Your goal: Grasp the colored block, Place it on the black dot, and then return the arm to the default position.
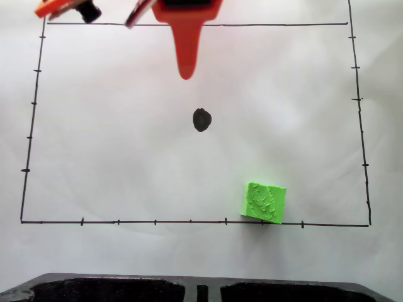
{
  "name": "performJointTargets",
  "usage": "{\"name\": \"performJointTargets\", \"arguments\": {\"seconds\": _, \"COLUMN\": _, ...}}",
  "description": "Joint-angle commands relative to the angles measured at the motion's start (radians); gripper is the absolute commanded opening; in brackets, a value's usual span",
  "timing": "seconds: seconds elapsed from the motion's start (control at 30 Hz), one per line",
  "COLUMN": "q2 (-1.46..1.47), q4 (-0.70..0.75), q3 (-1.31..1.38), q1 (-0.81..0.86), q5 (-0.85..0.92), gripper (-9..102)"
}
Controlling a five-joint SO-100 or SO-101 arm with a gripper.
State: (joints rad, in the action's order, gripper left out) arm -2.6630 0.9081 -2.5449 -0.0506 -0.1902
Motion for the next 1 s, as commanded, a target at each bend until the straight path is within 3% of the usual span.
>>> {"name": "performJointTargets", "arguments": {"seconds": 0.0, "q2": 0.120, "q4": 0.015, "q3": 0.170, "q1": -0.029, "q5": -0.060, "gripper": 0}}
{"name": "performJointTargets", "arguments": {"seconds": 0.97, "q2": 0.954, "q4": 0.129, "q3": 0.959, "q1": -0.179, "q5": -0.396, "gripper": 0}}
